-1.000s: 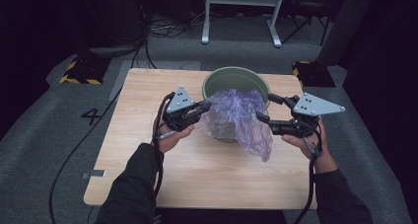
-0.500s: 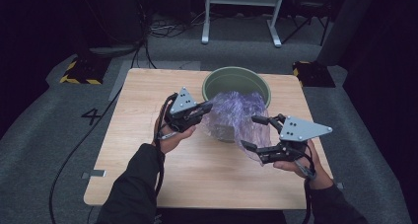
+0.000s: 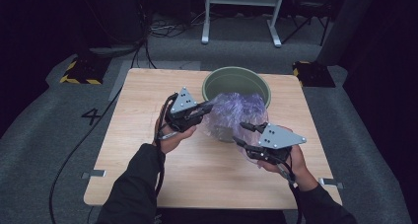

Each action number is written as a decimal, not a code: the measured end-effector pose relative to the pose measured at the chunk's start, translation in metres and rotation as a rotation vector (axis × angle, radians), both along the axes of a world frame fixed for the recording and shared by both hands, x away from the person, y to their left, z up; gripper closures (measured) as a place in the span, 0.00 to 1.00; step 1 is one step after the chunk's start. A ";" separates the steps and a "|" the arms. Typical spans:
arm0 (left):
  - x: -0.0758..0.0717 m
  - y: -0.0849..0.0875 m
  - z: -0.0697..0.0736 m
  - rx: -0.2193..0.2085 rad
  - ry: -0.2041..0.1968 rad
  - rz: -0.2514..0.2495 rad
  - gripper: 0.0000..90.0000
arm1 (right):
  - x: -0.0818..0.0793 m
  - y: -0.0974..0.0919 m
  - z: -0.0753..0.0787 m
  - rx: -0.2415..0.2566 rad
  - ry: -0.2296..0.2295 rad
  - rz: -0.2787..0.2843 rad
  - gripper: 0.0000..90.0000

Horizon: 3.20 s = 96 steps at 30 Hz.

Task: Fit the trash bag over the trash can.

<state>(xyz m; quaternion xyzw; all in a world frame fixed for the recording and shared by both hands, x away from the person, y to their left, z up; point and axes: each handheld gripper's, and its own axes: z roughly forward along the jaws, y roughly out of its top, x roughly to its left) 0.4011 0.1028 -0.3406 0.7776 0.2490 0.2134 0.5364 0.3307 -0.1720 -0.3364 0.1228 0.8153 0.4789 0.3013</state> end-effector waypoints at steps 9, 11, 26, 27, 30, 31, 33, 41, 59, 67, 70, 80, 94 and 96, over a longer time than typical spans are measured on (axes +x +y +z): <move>0.005 0.007 0.002 -0.036 0.024 -0.009 0.52 | 0.028 -0.028 0.017 0.017 -0.063 -0.083 0.96; 0.006 0.008 0.002 -0.045 0.040 -0.016 0.44 | 0.035 -0.035 0.020 0.031 -0.058 -0.107 0.97; -0.005 0.024 -0.002 -0.038 0.052 -0.109 0.23 | 0.079 -0.057 0.032 0.097 0.027 -0.247 1.00; -0.007 0.025 -0.002 -0.043 0.055 -0.119 0.23 | 0.079 -0.057 0.032 0.097 0.027 -0.247 1.00; -0.013 0.028 0.001 -0.049 0.039 -0.122 0.23 | 0.085 -0.058 0.034 0.094 0.034 -0.269 1.00; -0.014 0.029 0.001 -0.058 0.036 -0.126 0.23 | 0.088 -0.059 0.034 0.091 0.036 -0.279 1.00; -0.019 0.030 0.004 -0.071 0.028 -0.134 0.23 | 0.093 -0.060 0.033 0.092 0.048 -0.298 1.00; -0.044 0.012 0.011 -0.036 -0.005 -0.211 0.17 | 0.098 -0.059 0.032 0.084 0.059 -0.320 1.00; 0.000 -0.002 0.004 0.090 -0.015 -0.051 0.87 | 0.109 -0.073 0.027 0.115 0.121 -0.312 1.00; 0.016 0.002 0.008 0.087 -0.023 -0.023 0.96 | 0.120 -0.078 0.022 0.120 0.148 -0.326 0.98; 0.021 0.003 0.006 0.089 -0.009 -0.002 0.94 | 0.123 -0.080 0.020 0.123 0.155 -0.329 0.98; -0.012 0.009 0.013 0.013 -0.008 -0.025 0.27 | 0.124 -0.081 0.018 0.100 0.162 -0.342 1.00; -0.060 -0.017 0.007 0.084 -0.092 -0.170 0.32 | 0.128 -0.078 0.017 0.078 0.195 -0.365 1.00; -0.066 -0.027 0.007 0.099 -0.103 -0.210 0.32 | 0.129 -0.077 0.016 0.073 0.203 -0.370 1.00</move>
